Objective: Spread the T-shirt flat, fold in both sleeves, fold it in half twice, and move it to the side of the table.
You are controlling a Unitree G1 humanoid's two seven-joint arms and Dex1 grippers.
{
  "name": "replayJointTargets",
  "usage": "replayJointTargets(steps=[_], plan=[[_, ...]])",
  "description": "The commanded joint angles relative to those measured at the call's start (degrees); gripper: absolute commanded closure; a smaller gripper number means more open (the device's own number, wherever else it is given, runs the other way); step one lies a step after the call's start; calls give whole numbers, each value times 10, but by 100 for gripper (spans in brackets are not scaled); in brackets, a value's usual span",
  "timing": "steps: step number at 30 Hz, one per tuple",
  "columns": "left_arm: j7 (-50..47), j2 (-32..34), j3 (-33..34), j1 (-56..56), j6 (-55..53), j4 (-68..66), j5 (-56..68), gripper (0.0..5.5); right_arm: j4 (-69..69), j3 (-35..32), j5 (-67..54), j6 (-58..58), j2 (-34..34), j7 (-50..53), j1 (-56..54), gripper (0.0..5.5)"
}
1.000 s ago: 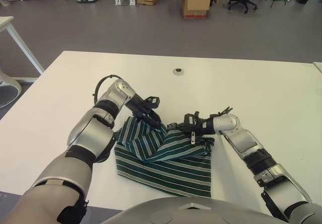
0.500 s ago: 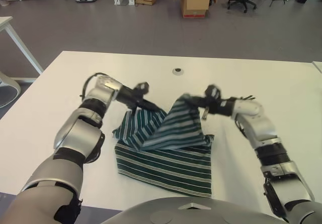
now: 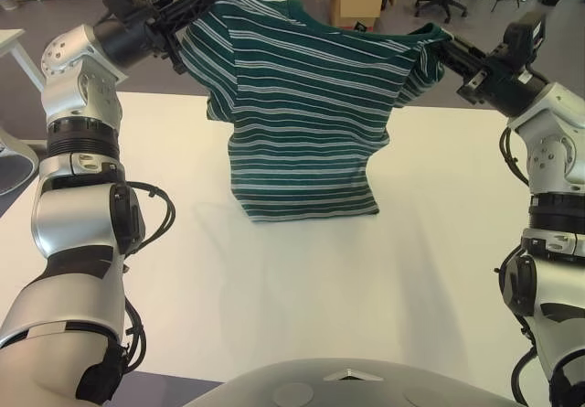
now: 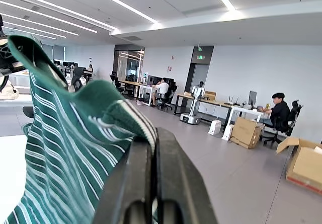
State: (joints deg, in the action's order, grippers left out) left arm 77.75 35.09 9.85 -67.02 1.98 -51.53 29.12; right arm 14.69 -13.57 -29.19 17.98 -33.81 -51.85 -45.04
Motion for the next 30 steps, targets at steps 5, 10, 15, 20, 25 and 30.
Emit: replayJointTargets(steps=[5, 10, 15, 20, 25, 30], plan=[[-34, 4, 19, -95, 60, -94, -49, 549, 113, 6, 40, -49, -37, 0, -138, 550], [-99, -27, -12, -157, 112, -197, -132, 549, 315, 43, 108, -127, -30, -30, -238, 550], [-220, -57, -40, -199, 132, -243, -219, 549, 504, 70, 184, -206, -19, -3, -341, 550], [-341, -73, -74, -217, 168, -252, -302, 549, 569, 67, 217, -243, -6, 40, -405, 550], [-370, -74, -76, -215, 201, -251, -333, 549, 583, 58, 227, -259, -14, 45, -409, 550], [-195, -54, -52, -189, 231, -235, -298, 549, 553, 60, 217, -236, -34, -81, -361, 550]])
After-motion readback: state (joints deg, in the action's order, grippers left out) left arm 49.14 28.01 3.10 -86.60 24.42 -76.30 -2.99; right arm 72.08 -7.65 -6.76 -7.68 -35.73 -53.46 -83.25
